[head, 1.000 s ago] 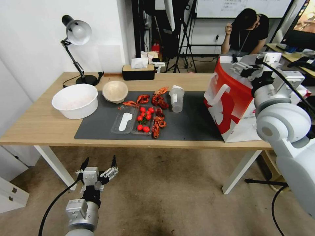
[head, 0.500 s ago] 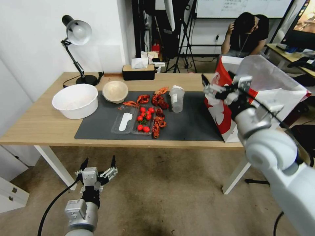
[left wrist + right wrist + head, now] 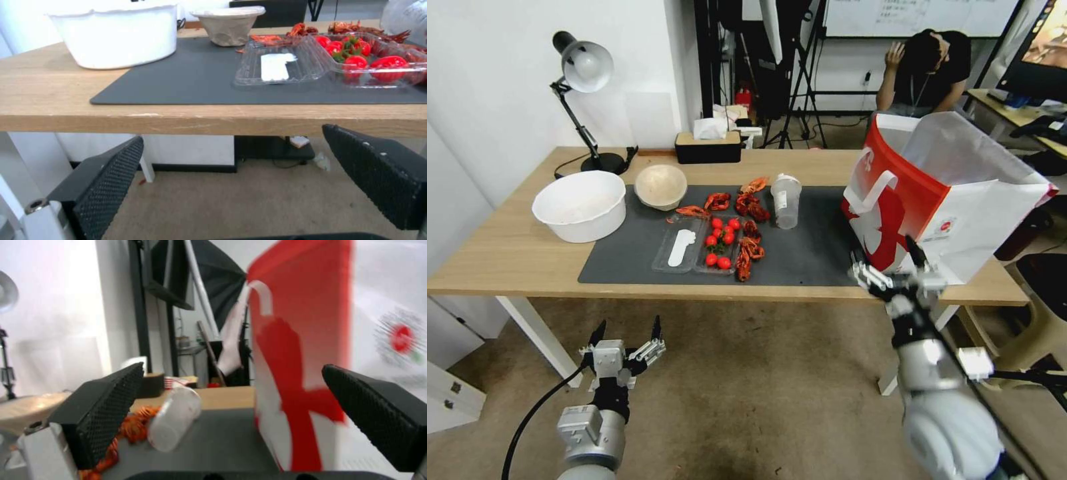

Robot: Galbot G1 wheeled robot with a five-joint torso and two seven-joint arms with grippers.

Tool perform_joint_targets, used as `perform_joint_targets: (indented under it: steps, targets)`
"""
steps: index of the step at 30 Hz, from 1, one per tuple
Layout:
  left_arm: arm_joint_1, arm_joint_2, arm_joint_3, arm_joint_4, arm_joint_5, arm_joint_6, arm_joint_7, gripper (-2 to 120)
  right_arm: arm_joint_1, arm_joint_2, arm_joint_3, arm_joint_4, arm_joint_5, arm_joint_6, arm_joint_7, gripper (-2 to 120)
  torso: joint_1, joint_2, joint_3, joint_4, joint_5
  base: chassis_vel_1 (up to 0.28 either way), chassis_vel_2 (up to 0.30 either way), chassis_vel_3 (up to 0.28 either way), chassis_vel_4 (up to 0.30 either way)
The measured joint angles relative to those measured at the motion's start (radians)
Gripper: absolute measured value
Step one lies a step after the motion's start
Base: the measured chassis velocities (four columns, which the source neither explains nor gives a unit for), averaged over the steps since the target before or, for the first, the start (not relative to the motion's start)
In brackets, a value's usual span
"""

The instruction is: Pick up the trash from the table and place it into the takeout bag.

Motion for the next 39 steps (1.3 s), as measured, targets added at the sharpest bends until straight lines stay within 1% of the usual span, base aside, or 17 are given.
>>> perform_joint_targets:
  steps: [1,4,5,7,9,11,20,29,39]
  targets:
    - [0.000,0.000,0.000,0.000,0.000,0.000,0.000,100,0.000,0.000,0.000,0.000,0.000,0.000,0.000,100,0.000,0.000,0.000,0.0000,0.0000,0.000,0.000,0.000,0.000]
    - [0.000,0.004,0.003,0.002,-0.001,-0.005,0.000,100,-0.067,0.048,0.000,-0.028,-0.039,0.074,0.002,100,0.000,0.000,0.000,0.0001,0.0003,0.000,0.000,0.000,0.000]
    - [0.000,0.004,0.003,0.002,-0.001,-0.005,0.000,100,-0.067,0.048,0.000,-0.028,-0.039,0.074,0.002,100,0.000,0.000,0.000,0.0001,0.0003,0.000,0.000,0.000,0.000]
    - [0.000,0.009,0.003,0.002,-0.004,-0.005,0.001,100,-0.097,0.070,0.000,-0.045,-0.047,0.118,0.000,100,0.000,0.000,0.000,0.0000,0.0002,0.000,0.000,0.000,0.000]
    - [0.000,0.010,0.003,0.002,-0.004,-0.005,0.001,100,-0.100,0.073,0.000,-0.047,-0.048,0.124,-0.001,100,0.000,0.000,0.000,0.0001,0.0001,0.000,0.000,0.000,0.000]
    - [0.000,0.015,0.002,0.002,-0.005,-0.006,0.001,100,-0.120,0.084,0.008,-0.066,-0.050,0.157,-0.003,100,0.000,0.000,0.000,0.0000,0.0002,0.000,0.000,0.000,0.000]
    - [-0.005,0.015,0.002,0.001,-0.015,-0.006,0.001,100,-0.131,0.084,0.010,-0.071,-0.051,0.171,-0.003,100,0.000,0.000,0.000,0.0000,0.0002,0.000,0.000,0.000,0.000]
    - [0.002,0.014,0.001,-0.003,-0.016,-0.008,0.001,100,-0.119,0.078,-0.028,-0.077,-0.051,0.156,-0.015,100,0.000,0.000,0.000,0.0000,0.0002,0.000,0.000,0.000,0.000]
    - [0.007,0.008,0.002,-0.004,-0.015,-0.014,0.001,100,-0.109,0.076,-0.037,-0.076,-0.051,0.147,-0.025,100,0.000,0.000,0.000,0.0001,0.0002,0.000,0.000,0.000,0.000]
